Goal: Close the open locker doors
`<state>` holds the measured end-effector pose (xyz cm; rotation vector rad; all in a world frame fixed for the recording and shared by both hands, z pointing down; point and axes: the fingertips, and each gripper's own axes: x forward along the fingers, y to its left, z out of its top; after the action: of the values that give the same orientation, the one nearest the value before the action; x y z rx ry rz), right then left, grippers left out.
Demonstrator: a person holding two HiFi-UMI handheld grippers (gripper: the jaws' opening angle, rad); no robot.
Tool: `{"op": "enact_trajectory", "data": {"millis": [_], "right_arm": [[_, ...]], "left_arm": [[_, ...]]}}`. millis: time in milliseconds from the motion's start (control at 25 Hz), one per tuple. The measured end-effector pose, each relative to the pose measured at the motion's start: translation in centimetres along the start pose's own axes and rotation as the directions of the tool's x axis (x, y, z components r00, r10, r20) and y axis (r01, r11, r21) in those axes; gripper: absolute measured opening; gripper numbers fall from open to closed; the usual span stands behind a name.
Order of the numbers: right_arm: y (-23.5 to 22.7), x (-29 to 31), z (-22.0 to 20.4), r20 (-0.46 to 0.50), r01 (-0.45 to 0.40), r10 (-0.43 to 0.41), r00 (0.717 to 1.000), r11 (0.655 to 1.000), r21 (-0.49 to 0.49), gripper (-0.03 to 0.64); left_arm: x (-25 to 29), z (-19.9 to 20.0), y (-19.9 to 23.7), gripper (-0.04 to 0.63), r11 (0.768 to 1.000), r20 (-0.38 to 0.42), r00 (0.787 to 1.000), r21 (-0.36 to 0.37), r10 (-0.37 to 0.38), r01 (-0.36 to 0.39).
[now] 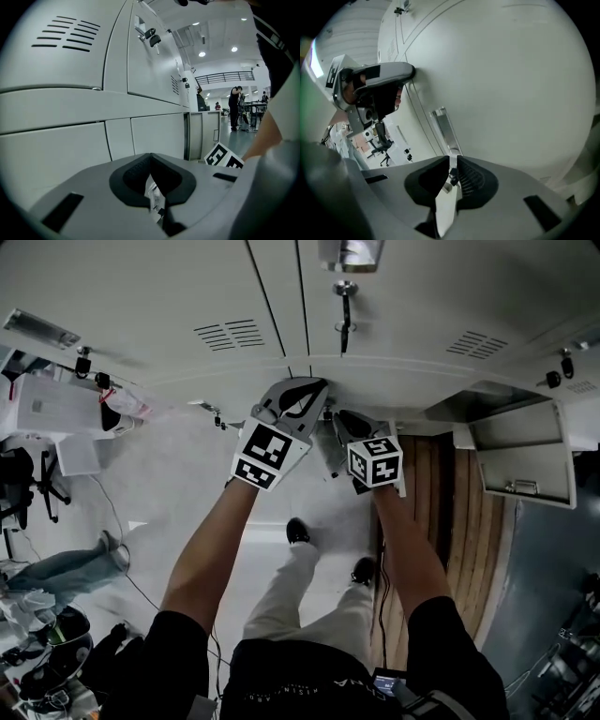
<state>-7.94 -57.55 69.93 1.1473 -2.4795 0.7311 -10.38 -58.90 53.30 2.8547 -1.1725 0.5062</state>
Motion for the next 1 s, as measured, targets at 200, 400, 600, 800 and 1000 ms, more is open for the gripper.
{"op": "enact_trajectory", "data": {"millis": [200,400,600,800,1000], "right_arm": [[-0.2,1.4,-3.5,-0.03,-0.062,0.069,0.997,0.982,0.178,0.129],[-0.5,2.9,-4.0,-0.015,-0.057,0.063,0.998,0.966,0.251,0.129],[-0.9,4.0,-4.0,-0.013,-0.04,0.046,0.999,0.954,0.298,0.129],[-1.1,4.6,-4.5,-0.024,-0.033,0.043,0.999,0.947,0.321,0.127],[-1.1,5.2,-4.4,-0.034,-0.015,0.027,0.999,0.95,0.311,0.079]], "left_arm": [[0.0,-0.4,0.0,0.02,1.0,0.01,1.0,0.009,-0.014,0.014],[0.0,-0.6,0.0,0.02,0.999,0.021,0.999,0.017,-0.028,0.028],[0.0,-0.7,0.0,0.02,0.999,0.034,0.999,0.009,-0.041,0.041],[0.0,-0.8,0.0,0.02,0.999,0.038,0.998,-0.002,-0.044,0.044],[0.0,-0.8,0.0,0.02,0.999,0.034,0.998,0.01,-0.048,0.048]]}}
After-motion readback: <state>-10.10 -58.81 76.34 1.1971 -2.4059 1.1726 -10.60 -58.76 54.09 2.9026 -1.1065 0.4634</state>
